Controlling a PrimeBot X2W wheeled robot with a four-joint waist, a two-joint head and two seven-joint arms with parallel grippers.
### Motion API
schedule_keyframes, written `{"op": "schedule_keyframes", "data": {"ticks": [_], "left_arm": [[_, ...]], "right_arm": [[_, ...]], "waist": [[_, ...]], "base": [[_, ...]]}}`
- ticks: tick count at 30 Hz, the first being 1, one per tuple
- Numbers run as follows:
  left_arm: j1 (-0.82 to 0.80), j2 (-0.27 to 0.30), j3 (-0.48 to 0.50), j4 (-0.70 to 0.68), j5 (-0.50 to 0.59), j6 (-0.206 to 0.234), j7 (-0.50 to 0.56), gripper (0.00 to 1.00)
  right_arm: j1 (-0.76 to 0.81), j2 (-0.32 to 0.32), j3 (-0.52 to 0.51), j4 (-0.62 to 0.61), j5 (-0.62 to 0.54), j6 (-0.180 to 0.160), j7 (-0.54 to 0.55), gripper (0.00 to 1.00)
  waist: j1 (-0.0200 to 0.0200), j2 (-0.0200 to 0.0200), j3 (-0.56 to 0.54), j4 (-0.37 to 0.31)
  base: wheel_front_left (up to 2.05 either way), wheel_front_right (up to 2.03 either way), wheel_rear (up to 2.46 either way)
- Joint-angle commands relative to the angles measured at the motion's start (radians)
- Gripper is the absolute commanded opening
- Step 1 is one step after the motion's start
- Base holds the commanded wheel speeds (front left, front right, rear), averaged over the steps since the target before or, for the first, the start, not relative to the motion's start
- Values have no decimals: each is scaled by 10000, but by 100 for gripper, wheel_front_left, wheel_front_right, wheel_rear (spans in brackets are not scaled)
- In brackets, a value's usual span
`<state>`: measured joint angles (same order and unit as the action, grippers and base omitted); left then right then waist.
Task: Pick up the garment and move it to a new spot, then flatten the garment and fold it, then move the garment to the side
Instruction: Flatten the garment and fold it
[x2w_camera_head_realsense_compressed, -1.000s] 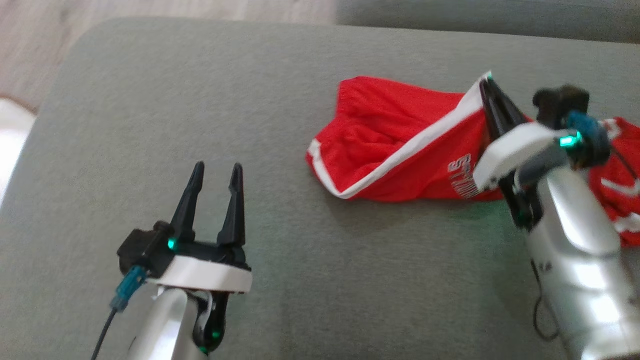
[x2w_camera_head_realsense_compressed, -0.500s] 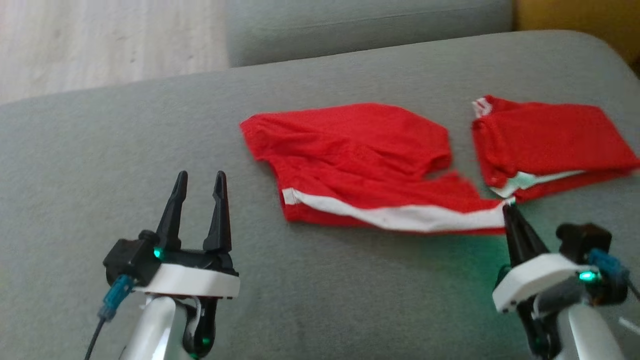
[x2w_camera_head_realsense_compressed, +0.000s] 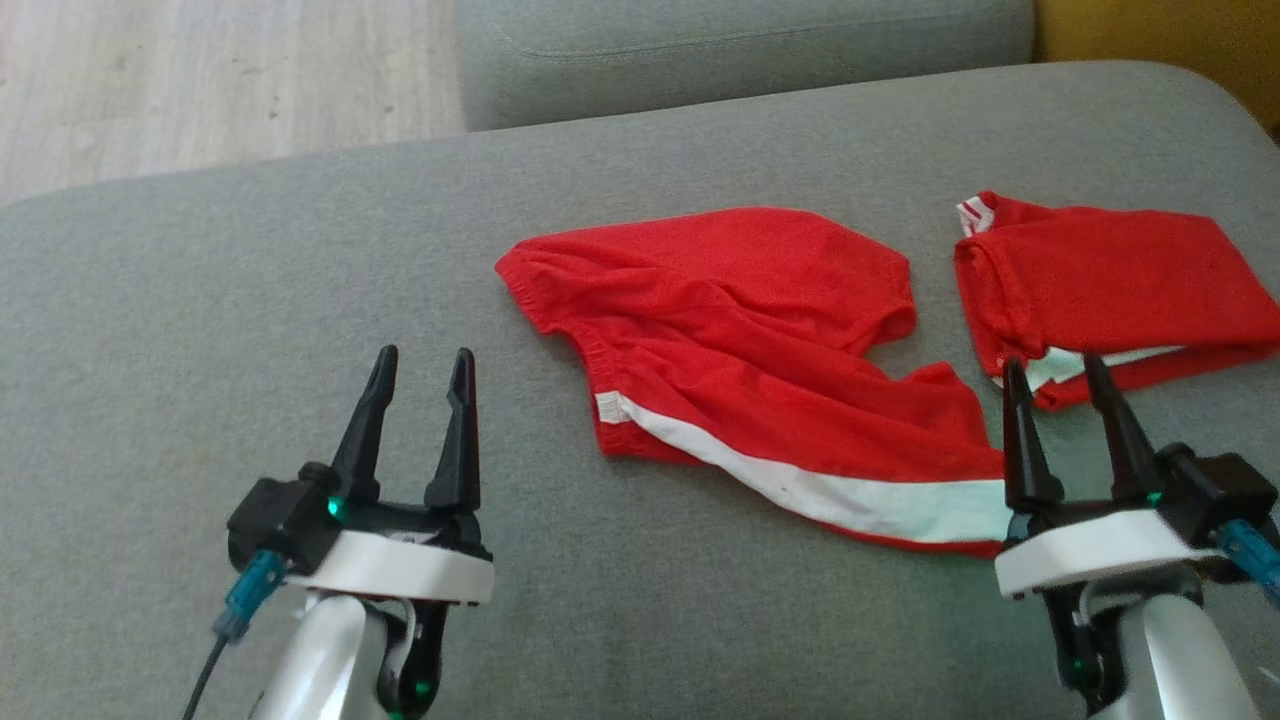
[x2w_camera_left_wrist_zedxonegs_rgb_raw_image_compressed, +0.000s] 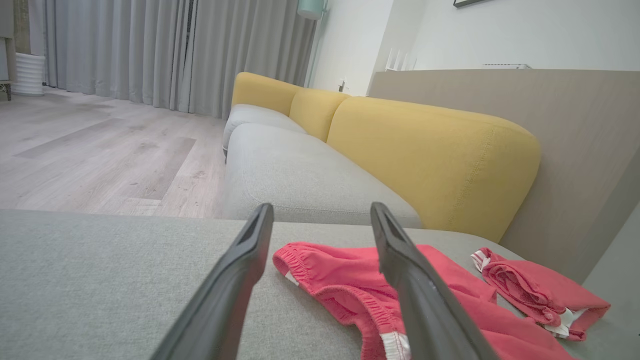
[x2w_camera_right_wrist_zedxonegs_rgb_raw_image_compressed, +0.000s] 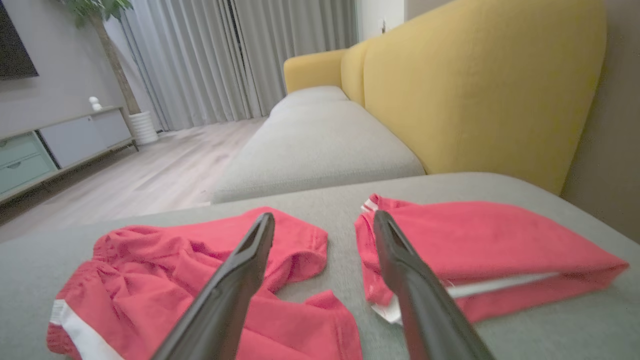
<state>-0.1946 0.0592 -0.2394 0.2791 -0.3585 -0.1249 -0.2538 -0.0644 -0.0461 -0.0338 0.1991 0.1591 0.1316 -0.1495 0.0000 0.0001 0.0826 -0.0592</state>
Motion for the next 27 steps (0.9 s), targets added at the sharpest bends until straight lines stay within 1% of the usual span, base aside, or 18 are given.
{"op": "schedule_keyframes", "data": {"ticks": [1,7,10,14,15,16,17,23,27], "left_arm": [[-133,217,165,-294,-3,-57,-80,100],[-150,489,-236,-141,-78,-57,-80,100],[-223,745,-1033,13,-381,-57,-51,100],[-547,1210,-2389,127,-1088,-57,342,100],[-547,1210,-2389,127,-1088,-57,342,100],[-758,1350,-2866,223,-1534,-57,637,100],[-758,1350,-2866,223,-1534,-57,637,100],[-1575,1460,-3750,818,-2839,-57,1667,100],[-2177,1506,-4017,1331,-3398,-57,2077,100]], "right_arm": [[-419,-43,329,-453,-98,-9,-395,100],[-150,-42,356,-379,-50,-9,-802,100],[-87,-42,399,-295,-26,-9,-883,100],[-163,-42,485,-233,-54,-9,-940,100],[-163,-42,485,-233,-54,-9,-940,100],[-235,-42,530,-215,-66,-9,-960,100],[-235,-42,530,-215,-66,-9,-960,100],[-412,-42,651,-176,-92,-9,-1015,100],[-527,-42,708,-177,-71,-9,-1046,100]], "waist": [[0,-1,-27,130],[0,-1,-5,357],[0,-1,26,374],[0,-1,169,274],[0,-1,169,274],[0,-1,270,186],[0,-1,270,186],[0,-1,618,-151],[0,-1,866,-415]], "base": [[0,0,0],[0,0,0],[0,0,0],[0,0,0],[0,0,0],[0,0,0],[0,0,0],[0,0,0],[0,0,0]]}}
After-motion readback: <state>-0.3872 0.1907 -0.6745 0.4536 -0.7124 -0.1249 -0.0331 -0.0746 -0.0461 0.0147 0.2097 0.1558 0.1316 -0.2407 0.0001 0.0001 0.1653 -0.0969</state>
